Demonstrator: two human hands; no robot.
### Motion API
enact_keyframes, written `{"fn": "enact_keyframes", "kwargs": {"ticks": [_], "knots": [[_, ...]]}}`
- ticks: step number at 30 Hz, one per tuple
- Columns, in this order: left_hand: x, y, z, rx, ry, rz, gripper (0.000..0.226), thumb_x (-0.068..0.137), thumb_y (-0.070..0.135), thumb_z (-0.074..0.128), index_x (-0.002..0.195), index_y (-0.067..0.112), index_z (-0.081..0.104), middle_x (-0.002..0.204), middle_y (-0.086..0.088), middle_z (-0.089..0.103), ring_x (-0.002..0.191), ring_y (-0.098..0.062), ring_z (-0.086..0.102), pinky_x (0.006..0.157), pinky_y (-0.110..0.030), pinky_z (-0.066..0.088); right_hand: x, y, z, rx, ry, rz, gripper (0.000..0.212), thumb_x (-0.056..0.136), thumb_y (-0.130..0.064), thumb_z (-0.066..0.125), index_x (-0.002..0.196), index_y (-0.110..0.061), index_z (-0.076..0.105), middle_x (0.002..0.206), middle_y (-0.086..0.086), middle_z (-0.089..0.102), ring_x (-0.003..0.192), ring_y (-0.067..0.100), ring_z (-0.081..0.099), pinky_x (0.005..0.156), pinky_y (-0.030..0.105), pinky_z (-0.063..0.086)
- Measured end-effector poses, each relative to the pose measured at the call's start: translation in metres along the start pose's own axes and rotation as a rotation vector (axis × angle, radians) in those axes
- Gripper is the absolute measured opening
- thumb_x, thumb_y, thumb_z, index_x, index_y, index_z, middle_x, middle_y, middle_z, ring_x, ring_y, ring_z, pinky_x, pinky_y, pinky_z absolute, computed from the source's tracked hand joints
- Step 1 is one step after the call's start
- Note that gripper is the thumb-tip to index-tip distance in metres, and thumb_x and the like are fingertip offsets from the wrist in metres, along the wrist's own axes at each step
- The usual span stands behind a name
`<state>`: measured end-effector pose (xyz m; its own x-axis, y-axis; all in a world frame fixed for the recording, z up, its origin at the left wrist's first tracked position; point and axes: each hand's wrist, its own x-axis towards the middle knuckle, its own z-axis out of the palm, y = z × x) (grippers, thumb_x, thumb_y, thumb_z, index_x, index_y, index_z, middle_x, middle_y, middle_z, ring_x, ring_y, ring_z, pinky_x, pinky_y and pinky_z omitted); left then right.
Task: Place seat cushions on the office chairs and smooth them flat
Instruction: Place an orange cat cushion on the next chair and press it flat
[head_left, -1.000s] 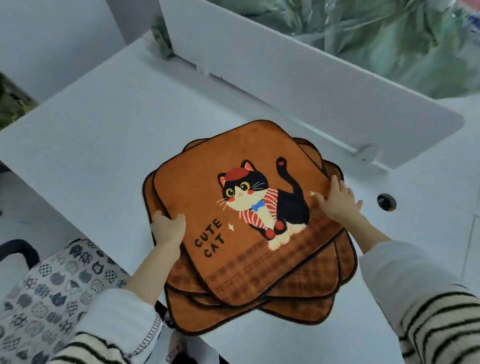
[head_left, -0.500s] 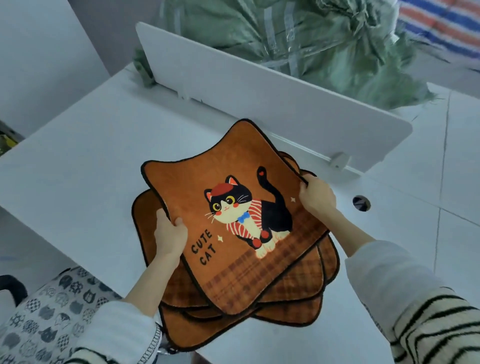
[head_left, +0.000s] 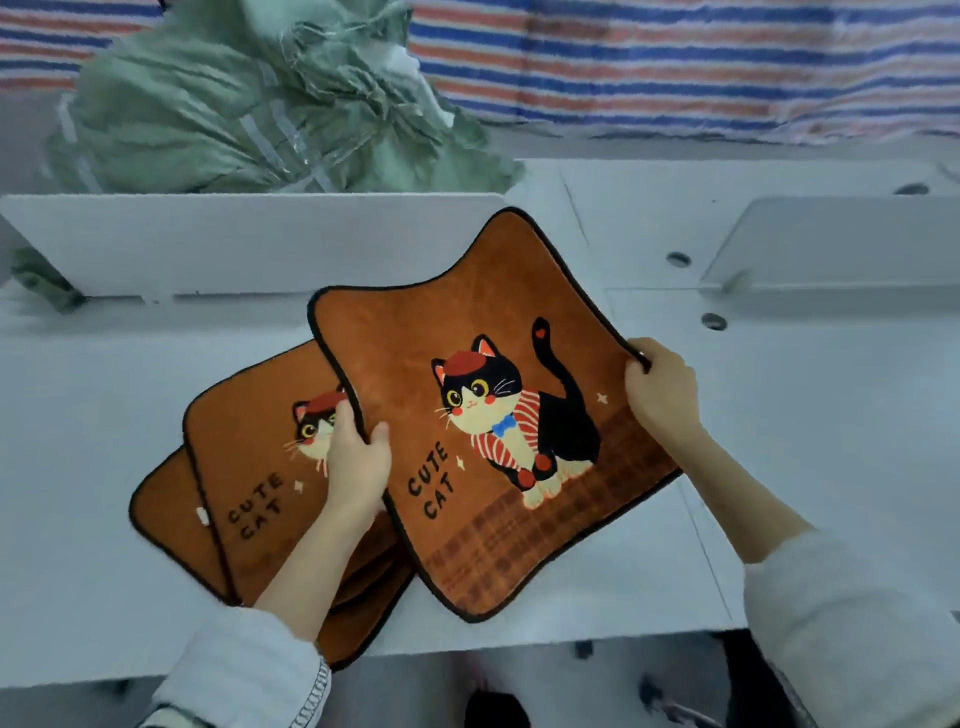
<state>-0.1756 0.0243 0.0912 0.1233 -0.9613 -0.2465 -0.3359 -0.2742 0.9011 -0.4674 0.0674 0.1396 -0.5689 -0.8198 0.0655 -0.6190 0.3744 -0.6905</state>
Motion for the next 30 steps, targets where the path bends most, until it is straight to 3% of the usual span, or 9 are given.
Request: {"fn": "enact_keyframes", "kwargs": {"ticks": [3, 7, 13, 16, 19, 21, 24, 27, 30], "knots": [[-0.036, -0.002, 0.040, 0.042, -0.141, 0.052, 0.051, 0.097, 0.026, 0.045, 0.144, 0.023, 0.026, 0.149, -0.002, 0.036, 0.137, -0.026, 0.036, 0.108, -0.050, 0.036, -0.049, 0.044, -0.057, 0.040, 0.150, 0.110, 0.033, 0.090, -0.007, 0.038, 0.111, -0.016, 0.062, 0.086, -0.001, 0.062, 0.077, 0.020, 0.057, 0.065, 0.027, 0.039], [-0.108, 0.012, 0.100, 0.057, -0.354, 0.145, 0.047, 0.098, 0.021, 0.045, 0.142, 0.019, 0.030, 0.146, -0.003, 0.040, 0.134, -0.025, 0.040, 0.108, -0.049, 0.037, -0.123, 0.114, -0.127, 0.039, 0.323, 0.287, 0.034, 0.092, -0.006, 0.036, 0.113, -0.014, 0.061, 0.091, 0.000, 0.061, 0.078, 0.018, 0.055, 0.066, 0.026, 0.038], [-0.226, 0.039, 0.192, 0.091, -0.667, 0.274, 0.022, 0.099, 0.011, 0.041, 0.118, 0.022, 0.045, 0.106, 0.007, 0.058, 0.104, -0.018, 0.056, 0.097, -0.042, 0.048, -0.207, 0.216, -0.221, -0.001, 0.558, 0.563, 0.035, 0.093, -0.011, 0.036, 0.118, -0.015, 0.060, 0.099, 0.005, 0.065, 0.080, 0.025, 0.058, 0.068, 0.031, 0.043], [-0.280, 0.042, 0.251, 0.141, -0.823, 0.325, 0.022, 0.098, 0.015, 0.043, 0.117, 0.027, 0.044, 0.105, 0.010, 0.057, 0.103, -0.015, 0.057, 0.095, -0.042, 0.050, -0.244, 0.273, -0.265, 0.002, 0.642, 0.676, 0.034, 0.093, -0.011, 0.037, 0.117, -0.016, 0.061, 0.098, 0.008, 0.067, 0.080, 0.026, 0.060, 0.069, 0.033, 0.048], [-0.332, 0.034, 0.311, 0.210, -0.954, 0.354, 0.022, 0.098, 0.016, 0.044, 0.115, 0.031, 0.041, 0.106, 0.010, 0.055, 0.102, -0.014, 0.057, 0.092, -0.037, 0.050, -0.270, 0.332, -0.297, -0.004, 0.677, 0.771, 0.033, 0.094, -0.009, 0.037, 0.118, -0.014, 0.059, 0.094, 0.004, 0.063, 0.070, 0.016, 0.055, 0.060, 0.028, 0.039], [-0.361, 0.024, 0.345, 0.257, -1.001, 0.365, 0.024, 0.098, 0.014, 0.043, 0.114, 0.031, 0.041, 0.106, 0.011, 0.053, 0.099, -0.011, 0.055, 0.086, -0.031, 0.048, -0.280, 0.369, -0.308, -0.015, 0.672, 0.818, 0.031, 0.094, -0.010, 0.037, 0.115, -0.015, 0.060, 0.098, 0.007, 0.066, 0.074, 0.020, 0.055, 0.064, 0.028, 0.039], [-0.404, -0.001, 0.409, 0.388, -1.040, 0.353, 0.036, 0.097, 0.013, 0.041, 0.130, 0.026, 0.040, 0.107, 0.011, 0.052, 0.100, -0.012, 0.054, 0.087, -0.027, 0.043, -0.285, 0.436, -0.325, -0.048, 0.625, 0.904, 0.031, 0.096, -0.013, 0.037, 0.118, -0.017, 0.058, 0.106, 0.010, 0.066, 0.086, 0.028, 0.059, 0.069, 0.029, 0.039], [-0.430, -0.034, 0.459, 0.528, -1.033, 0.270, 0.038, 0.095, 0.012, 0.040, 0.132, 0.021, 0.038, 0.103, 0.003, 0.058, 0.098, -0.023, 0.058, 0.088, -0.033, 0.047, -0.284, 0.486, -0.321, -0.103, 0.547, 0.962, 0.031, 0.097, -0.013, 0.036, 0.119, -0.017, 0.058, 0.111, 0.011, 0.065, 0.100, 0.034, 0.059, 0.072, 0.030, 0.036], [-0.437, -0.062, 0.498, 0.629, -1.011, 0.197, 0.042, 0.094, 0.012, 0.041, 0.135, 0.020, 0.036, 0.109, -0.009, 0.062, 0.096, -0.028, 0.060, 0.088, -0.038, 0.050, -0.278, 0.531, -0.304, -0.093, 0.465, 1.011, 0.030, 0.097, -0.014, 0.035, 0.116, -0.016, 0.059, 0.107, 0.011, 0.065, 0.097, 0.035, 0.060, 0.073, 0.034, 0.041]]}}
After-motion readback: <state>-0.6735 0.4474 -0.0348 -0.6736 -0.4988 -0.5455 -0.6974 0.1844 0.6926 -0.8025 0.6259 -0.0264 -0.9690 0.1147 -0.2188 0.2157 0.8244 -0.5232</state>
